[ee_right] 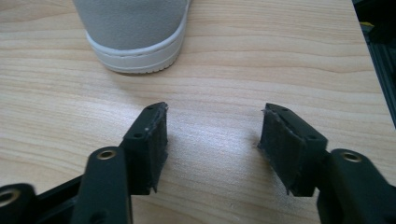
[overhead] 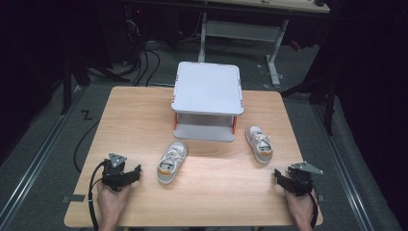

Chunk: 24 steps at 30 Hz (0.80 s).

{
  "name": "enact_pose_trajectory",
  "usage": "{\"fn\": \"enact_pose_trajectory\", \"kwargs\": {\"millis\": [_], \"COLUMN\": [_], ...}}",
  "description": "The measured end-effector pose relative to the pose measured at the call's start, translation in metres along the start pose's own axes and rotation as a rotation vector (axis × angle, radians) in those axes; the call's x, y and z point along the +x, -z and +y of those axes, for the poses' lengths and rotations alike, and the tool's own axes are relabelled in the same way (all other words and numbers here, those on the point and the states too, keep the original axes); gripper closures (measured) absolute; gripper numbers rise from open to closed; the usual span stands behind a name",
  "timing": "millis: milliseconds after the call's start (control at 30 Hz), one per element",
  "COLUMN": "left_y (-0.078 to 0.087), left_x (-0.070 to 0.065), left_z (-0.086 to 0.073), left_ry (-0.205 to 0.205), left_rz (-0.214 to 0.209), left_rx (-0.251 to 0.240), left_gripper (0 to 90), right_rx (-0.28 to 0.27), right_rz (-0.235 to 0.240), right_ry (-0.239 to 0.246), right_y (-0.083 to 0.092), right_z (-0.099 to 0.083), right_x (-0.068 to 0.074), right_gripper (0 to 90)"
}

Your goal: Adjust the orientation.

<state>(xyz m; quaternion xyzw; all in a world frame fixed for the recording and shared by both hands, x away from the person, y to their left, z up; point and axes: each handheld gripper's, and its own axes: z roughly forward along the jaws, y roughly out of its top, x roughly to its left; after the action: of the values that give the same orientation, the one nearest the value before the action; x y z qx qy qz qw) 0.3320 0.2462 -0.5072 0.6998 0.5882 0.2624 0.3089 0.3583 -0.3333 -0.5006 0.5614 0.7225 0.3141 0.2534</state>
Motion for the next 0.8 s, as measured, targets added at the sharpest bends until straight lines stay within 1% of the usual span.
{"fn": "enact_pose_trajectory", "kwargs": {"millis": [33, 67, 533, 600, 633, 667, 700, 733, 800], "left_y": [0.000, 0.000, 0.000, 0.002, 0.003, 0.003, 0.004, 0.006, 0.011], "left_x": [0.000, 0.000, 0.001, 0.002, 0.001, 0.001, -0.001, -0.003, -0.008], "left_z": [0.000, 0.000, 0.000, 0.000, 0.001, 0.001, 0.002, 0.003, 0.006], "left_ry": [0.000, 0.000, 0.006, 0.012, 0.024, 0.024, 0.023, 0.016, 0.018], "left_rz": [0.000, 0.000, -0.008, -0.031, -0.067, -0.067, -0.084, -0.100, -0.141], "left_rx": [0.000, 0.001, -0.001, -0.002, -0.002, -0.002, 0.001, 0.002, -0.007], "left_gripper": [26.1, 26.1, 26.7, 27.5, 28.8, 28.6, 28.6, 25.7, 24.8], "right_rx": [0.000, -0.003, -0.004, -0.004, -0.003, -0.003, -0.003, -0.003, -0.003], "right_rz": [0.000, 0.007, 0.012, 0.013, 0.014, 0.014, 0.015, 0.014, 0.014], "right_ry": [0.000, 0.010, 0.013, 0.015, 0.014, 0.014, 0.014, 0.014, 0.014], "right_y": [0.000, 0.001, 0.001, 0.001, 0.001, 0.001, 0.001, 0.001, 0.001], "right_z": [0.000, 0.000, 0.000, 0.000, 0.000, 0.000, 0.000, 0.000, 0.000], "right_x": [0.000, 0.001, 0.000, 0.000, 0.000, 0.000, 0.000, 0.000, 0.000], "right_gripper": [43.1, 47.0, 47.5, 47.1, 46.7, 46.7, 46.8, 46.8, 46.8]}}
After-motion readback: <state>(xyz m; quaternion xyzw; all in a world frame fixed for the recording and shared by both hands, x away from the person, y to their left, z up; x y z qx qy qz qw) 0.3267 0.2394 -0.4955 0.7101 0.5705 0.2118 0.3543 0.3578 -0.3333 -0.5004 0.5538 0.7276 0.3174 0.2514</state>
